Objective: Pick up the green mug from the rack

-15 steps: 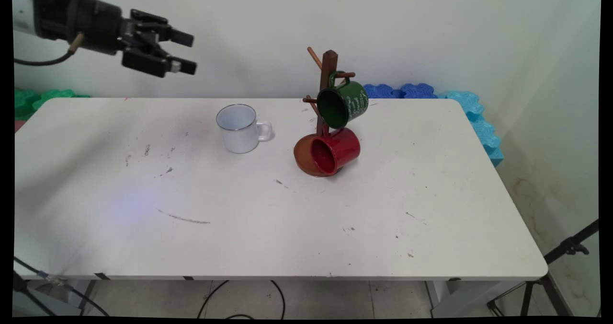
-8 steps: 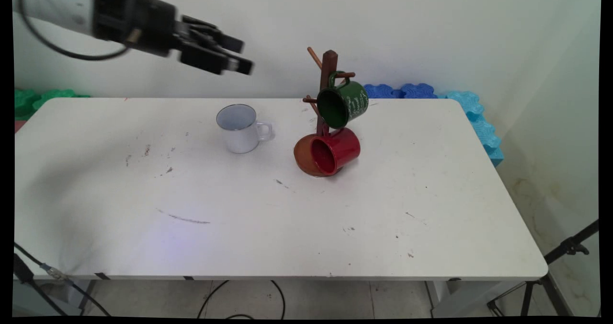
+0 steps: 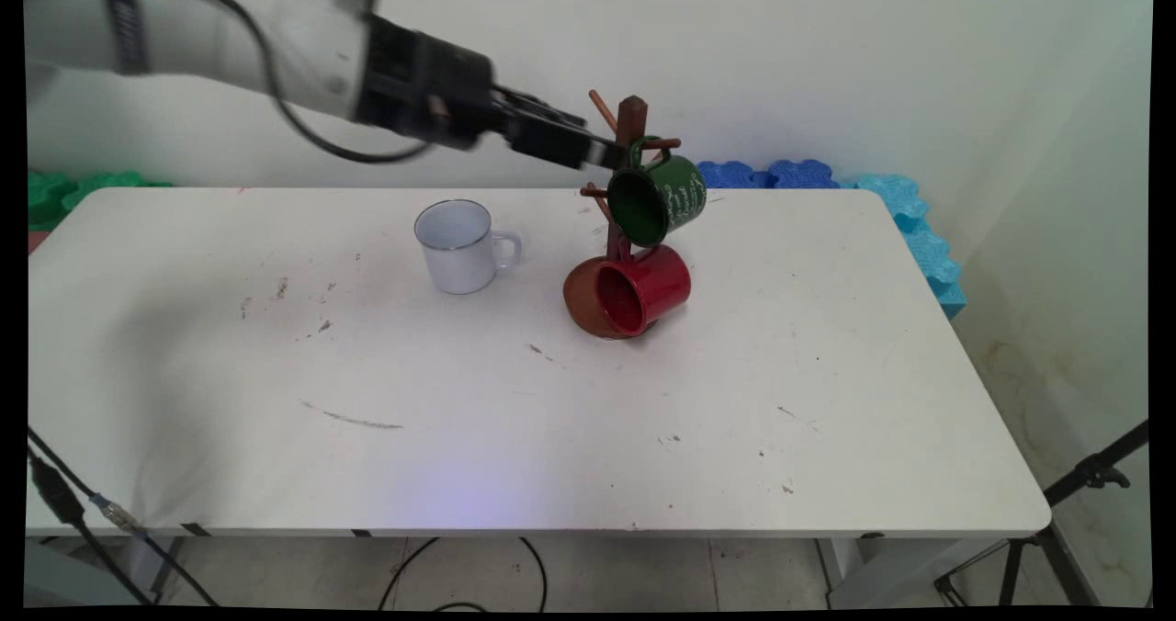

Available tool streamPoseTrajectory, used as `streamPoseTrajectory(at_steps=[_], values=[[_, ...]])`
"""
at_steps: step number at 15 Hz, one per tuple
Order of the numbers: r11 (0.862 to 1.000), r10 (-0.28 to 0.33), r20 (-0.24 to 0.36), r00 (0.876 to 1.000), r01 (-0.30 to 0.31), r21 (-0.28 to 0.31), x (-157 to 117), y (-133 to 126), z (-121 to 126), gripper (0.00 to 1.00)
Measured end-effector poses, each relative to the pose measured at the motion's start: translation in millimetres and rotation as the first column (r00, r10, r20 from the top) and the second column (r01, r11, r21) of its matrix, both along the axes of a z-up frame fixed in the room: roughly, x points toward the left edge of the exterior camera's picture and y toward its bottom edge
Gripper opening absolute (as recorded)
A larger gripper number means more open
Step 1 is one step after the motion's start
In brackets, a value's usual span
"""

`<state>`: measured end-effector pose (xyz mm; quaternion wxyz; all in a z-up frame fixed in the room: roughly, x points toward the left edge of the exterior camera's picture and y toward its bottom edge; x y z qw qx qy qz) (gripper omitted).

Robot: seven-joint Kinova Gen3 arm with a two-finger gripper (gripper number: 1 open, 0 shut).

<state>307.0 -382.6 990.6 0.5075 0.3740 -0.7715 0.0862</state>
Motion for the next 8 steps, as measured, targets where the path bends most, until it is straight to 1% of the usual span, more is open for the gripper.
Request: streamPoseTrajectory(at_steps=[2,4,8], values=[[0.999,0.03,-0.016,0.999,-0.03,0.032,-20,-4,-14,1.0],[0.996,0.064,-0.014,0.998,-0.063,0.067,-40,-8,-31,1.0],[0.988,0.108,-0.011,0.994,-0.106,0.113,-66,-12,-58,1.0]])
